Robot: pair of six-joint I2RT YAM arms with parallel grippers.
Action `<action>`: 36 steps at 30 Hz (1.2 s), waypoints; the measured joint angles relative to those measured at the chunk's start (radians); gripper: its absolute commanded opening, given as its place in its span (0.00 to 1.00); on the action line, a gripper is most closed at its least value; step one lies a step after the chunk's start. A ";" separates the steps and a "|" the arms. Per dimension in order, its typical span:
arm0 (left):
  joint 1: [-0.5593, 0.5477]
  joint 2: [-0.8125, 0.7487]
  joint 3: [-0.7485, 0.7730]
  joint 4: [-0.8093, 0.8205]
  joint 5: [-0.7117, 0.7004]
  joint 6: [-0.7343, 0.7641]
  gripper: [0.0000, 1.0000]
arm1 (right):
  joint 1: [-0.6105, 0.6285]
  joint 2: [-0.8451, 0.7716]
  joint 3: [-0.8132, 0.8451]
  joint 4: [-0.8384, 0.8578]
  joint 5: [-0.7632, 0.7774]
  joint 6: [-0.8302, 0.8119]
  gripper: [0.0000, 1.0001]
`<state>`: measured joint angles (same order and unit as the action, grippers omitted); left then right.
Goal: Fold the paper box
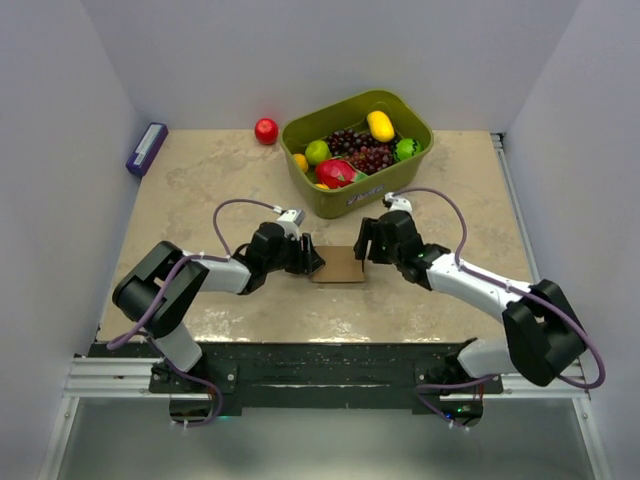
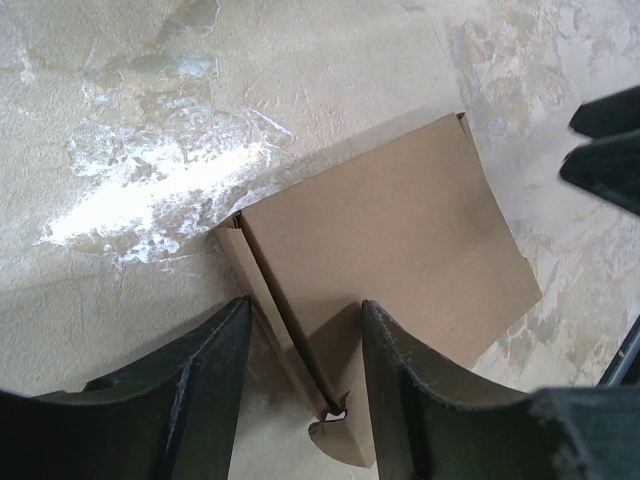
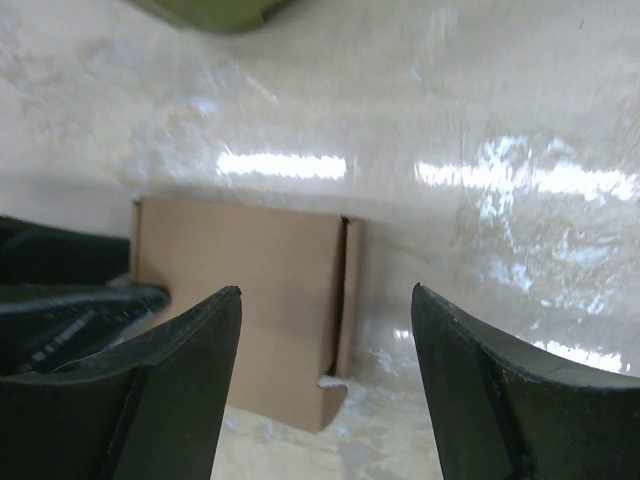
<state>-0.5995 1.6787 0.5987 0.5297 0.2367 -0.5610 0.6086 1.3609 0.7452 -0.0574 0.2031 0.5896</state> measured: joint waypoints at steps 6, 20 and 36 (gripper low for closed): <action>0.000 0.000 0.000 0.000 0.003 0.005 0.48 | -0.043 0.029 -0.091 0.036 -0.131 -0.003 0.63; 0.002 0.003 -0.003 0.002 0.010 0.044 0.33 | -0.093 0.121 -0.140 0.225 -0.266 0.013 0.13; 0.007 -0.007 -0.008 -0.004 -0.004 0.087 0.62 | -0.106 0.145 -0.117 0.235 -0.277 0.008 0.42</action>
<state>-0.5926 1.6718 0.5911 0.5259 0.2329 -0.4736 0.5022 1.5063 0.6281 0.1772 -0.0734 0.5976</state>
